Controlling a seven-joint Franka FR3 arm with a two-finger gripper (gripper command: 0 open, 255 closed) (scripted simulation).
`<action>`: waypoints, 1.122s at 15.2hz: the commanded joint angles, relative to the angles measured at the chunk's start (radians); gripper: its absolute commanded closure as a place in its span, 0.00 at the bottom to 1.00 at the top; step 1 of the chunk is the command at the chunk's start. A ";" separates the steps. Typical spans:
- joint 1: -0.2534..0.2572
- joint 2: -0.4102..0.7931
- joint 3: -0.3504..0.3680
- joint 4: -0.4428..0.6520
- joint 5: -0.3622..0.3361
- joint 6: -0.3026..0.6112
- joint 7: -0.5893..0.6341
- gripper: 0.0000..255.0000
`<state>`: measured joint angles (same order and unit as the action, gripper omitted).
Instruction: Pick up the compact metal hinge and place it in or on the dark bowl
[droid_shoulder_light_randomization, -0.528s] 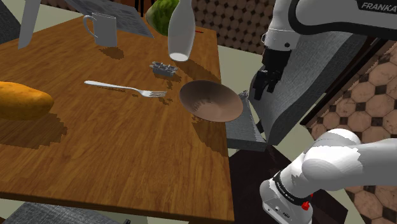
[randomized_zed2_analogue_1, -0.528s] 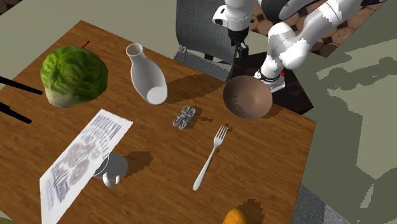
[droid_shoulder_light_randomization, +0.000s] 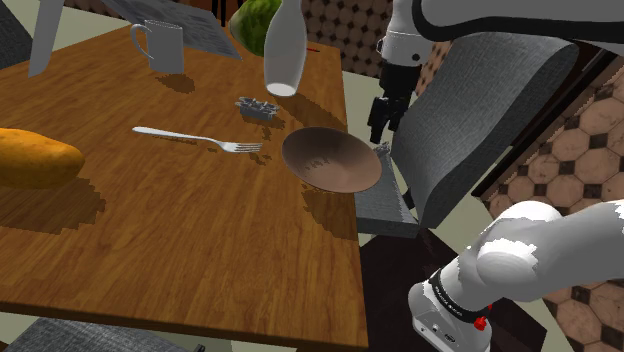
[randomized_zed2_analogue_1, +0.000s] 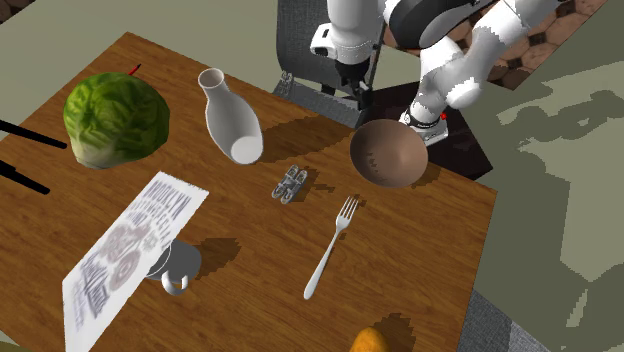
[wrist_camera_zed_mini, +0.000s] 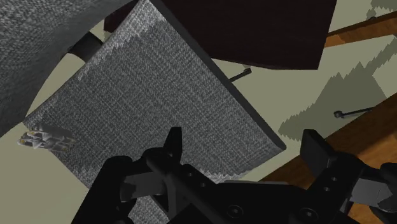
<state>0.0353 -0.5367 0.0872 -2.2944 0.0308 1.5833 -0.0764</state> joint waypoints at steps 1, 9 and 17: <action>0.014 0.075 0.013 0.052 -0.001 0.036 -0.019 0.00; 0.065 0.330 0.072 0.297 -0.021 0.100 -0.083 0.00; 0.121 0.579 0.137 0.592 -0.074 0.102 -0.132 0.00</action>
<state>0.1488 0.0172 0.2167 -1.7361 -0.0357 1.6871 -0.2012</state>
